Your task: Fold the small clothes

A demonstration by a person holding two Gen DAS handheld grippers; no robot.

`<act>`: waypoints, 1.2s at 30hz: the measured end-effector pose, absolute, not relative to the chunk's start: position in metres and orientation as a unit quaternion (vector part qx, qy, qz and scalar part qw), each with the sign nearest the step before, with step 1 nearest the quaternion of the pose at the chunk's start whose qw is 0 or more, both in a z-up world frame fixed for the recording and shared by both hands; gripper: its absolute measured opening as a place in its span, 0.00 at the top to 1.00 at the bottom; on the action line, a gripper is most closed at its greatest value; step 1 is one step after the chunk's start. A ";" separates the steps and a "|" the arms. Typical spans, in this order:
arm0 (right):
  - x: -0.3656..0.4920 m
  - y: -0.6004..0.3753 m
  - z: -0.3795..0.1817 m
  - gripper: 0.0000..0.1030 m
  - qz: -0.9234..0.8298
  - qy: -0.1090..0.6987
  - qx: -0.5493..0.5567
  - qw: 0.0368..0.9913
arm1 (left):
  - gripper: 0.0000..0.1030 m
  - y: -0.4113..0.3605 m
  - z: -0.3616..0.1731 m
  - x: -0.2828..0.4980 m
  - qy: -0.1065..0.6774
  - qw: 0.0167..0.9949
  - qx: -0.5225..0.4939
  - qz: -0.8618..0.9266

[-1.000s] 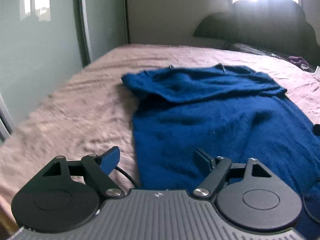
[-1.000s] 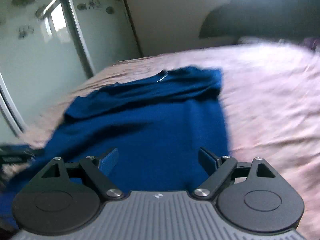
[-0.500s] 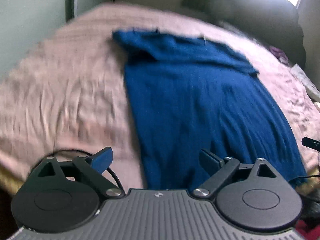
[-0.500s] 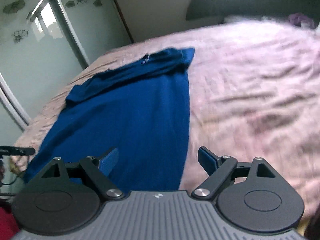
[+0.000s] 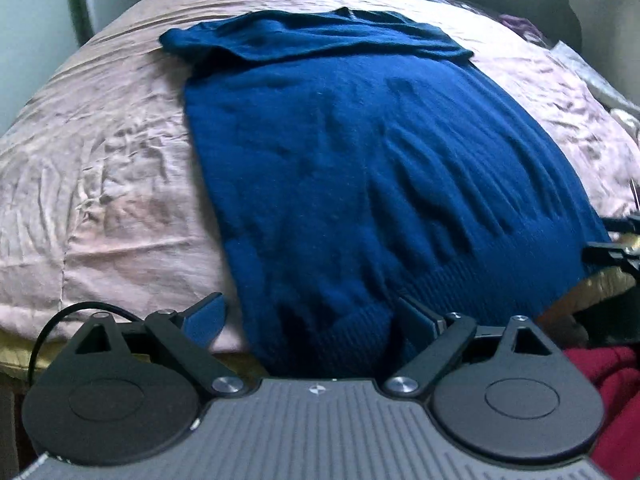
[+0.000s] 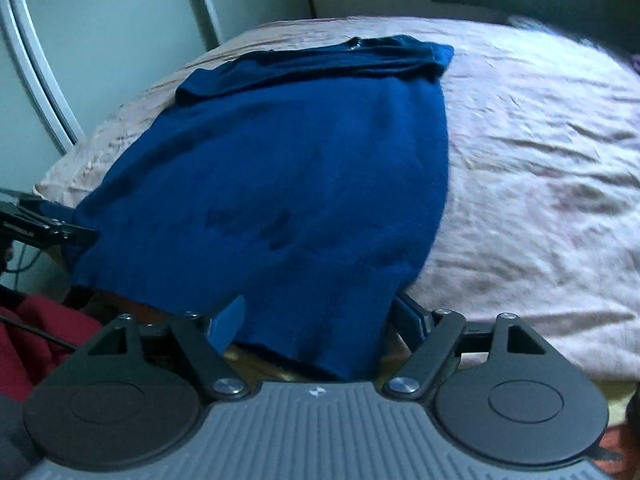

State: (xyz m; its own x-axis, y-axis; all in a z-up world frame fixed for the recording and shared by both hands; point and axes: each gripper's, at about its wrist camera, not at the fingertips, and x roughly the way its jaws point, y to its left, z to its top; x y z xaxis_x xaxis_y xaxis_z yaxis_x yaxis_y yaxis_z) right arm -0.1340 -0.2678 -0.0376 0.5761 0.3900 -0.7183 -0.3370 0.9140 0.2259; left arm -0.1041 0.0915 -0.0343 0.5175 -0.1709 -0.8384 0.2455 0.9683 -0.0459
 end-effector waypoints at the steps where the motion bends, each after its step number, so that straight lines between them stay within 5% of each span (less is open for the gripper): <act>1: -0.135 -0.265 -0.037 0.33 0.202 0.409 0.026 0.890 | 0.12 0.091 -0.034 -0.106 0.475 0.870 0.041 -0.121; 2: -0.136 -0.263 -0.037 0.47 0.201 0.405 0.022 0.892 | 0.12 0.092 -0.034 -0.107 0.474 0.871 0.040 -0.121; 5: -0.136 -0.262 -0.036 0.69 0.207 0.400 0.035 0.892 | 0.19 0.093 -0.033 -0.109 0.472 0.873 0.036 -0.119; 6: -0.135 -0.262 -0.036 0.71 0.211 0.399 0.039 0.891 | 0.27 0.093 -0.033 -0.110 0.468 0.875 0.037 -0.116; 8: -0.135 -0.262 -0.037 0.79 0.217 0.398 0.049 0.890 | 0.61 0.092 -0.029 -0.114 0.457 0.881 0.035 -0.115; 9: -0.134 -0.262 -0.037 0.81 0.221 0.397 0.057 0.889 | 0.86 0.093 -0.027 -0.114 0.454 0.883 0.025 -0.118; 10: -0.132 -0.264 -0.037 0.84 0.226 0.397 0.071 0.887 | 0.95 0.094 -0.025 -0.114 0.455 0.882 0.016 -0.122; 36: -0.079 -0.273 0.023 0.88 0.290 0.280 0.197 0.894 | 0.95 0.098 0.058 -0.083 0.299 0.938 -0.067 -0.162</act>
State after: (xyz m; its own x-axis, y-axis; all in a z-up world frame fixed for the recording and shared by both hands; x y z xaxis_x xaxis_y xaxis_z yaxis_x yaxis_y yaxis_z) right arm -0.0791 -0.2730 0.0231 0.6755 0.6280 -0.3864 -0.4073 0.7546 0.5144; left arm -0.0834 0.0978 0.0585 0.7686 -0.3443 -0.5392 0.2645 0.9384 -0.2221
